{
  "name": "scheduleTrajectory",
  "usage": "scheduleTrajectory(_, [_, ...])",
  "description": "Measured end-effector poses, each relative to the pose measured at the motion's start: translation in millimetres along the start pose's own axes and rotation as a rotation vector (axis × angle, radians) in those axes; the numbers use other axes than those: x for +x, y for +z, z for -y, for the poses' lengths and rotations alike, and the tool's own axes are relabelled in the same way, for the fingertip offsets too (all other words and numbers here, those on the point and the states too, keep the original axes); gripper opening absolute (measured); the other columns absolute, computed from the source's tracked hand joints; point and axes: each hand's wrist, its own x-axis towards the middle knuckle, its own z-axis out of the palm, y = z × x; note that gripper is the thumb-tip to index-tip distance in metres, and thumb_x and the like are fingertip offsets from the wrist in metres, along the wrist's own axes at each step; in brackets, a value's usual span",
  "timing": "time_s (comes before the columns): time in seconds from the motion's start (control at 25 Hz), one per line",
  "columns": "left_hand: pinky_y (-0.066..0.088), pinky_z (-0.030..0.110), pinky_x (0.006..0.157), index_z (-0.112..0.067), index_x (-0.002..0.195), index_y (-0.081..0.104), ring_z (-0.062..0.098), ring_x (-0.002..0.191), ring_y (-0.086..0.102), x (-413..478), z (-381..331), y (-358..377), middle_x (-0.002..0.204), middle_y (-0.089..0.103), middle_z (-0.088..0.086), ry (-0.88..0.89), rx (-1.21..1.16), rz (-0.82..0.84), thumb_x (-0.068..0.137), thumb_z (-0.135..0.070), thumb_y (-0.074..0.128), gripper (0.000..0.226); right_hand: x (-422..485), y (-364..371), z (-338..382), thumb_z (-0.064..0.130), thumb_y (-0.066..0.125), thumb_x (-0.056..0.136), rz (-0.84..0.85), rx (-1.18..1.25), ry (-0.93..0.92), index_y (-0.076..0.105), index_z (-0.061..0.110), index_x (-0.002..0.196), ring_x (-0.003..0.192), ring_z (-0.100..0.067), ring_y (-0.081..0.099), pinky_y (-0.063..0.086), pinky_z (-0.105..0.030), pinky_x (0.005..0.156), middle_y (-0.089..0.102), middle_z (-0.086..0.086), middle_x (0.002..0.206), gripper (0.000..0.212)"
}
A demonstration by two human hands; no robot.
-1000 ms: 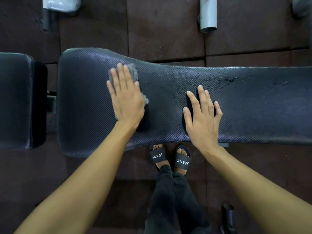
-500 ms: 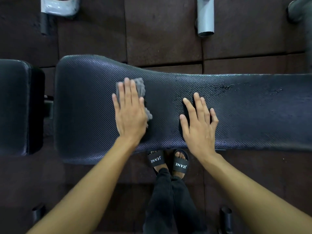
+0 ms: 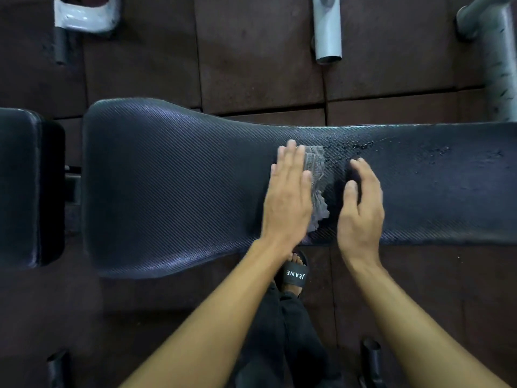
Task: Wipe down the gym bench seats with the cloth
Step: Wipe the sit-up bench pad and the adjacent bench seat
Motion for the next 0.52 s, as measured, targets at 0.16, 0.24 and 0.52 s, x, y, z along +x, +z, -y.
scheduleTrajectory(0.16, [0.016,0.047,0.123,-0.009,0.146,0.043,0.024,0.149,0.024,16,62,-46,0.157,0.036,0.007,-0.052,0.275,-0.208,0.102,-0.018,0.033,0.046,-21,48,18,0.036,0.044,0.102,0.238,-0.368,-0.151,0.034,0.021,0.153,0.154,-0.023,0.011,0.010,-0.042,0.125,0.019,-0.005,0.165,0.053])
scheduleTrajectory(0.24, [0.014,0.049,0.123,-0.012,0.151,0.035,0.024,0.151,0.018,16,90,-53,0.160,0.029,0.006,-0.058,0.415,-0.186,0.103,-0.017,0.032,0.048,-29,79,21,0.053,0.036,0.101,0.248,-0.621,-0.185,0.020,0.025,0.158,0.154,-0.033,-0.002,0.003,-0.047,0.123,0.005,-0.010,0.167,0.065])
scheduleTrajectory(0.52, [0.009,0.045,0.124,-0.014,0.154,0.029,0.022,0.152,0.014,11,100,-48,0.162,0.023,0.003,-0.025,0.509,-0.204,0.105,-0.017,0.032,0.049,64,85,11,0.044,0.023,0.106,0.124,-0.780,-0.308,0.020,0.030,0.157,0.153,-0.025,0.013,0.012,-0.049,0.123,0.017,0.000,0.166,0.053])
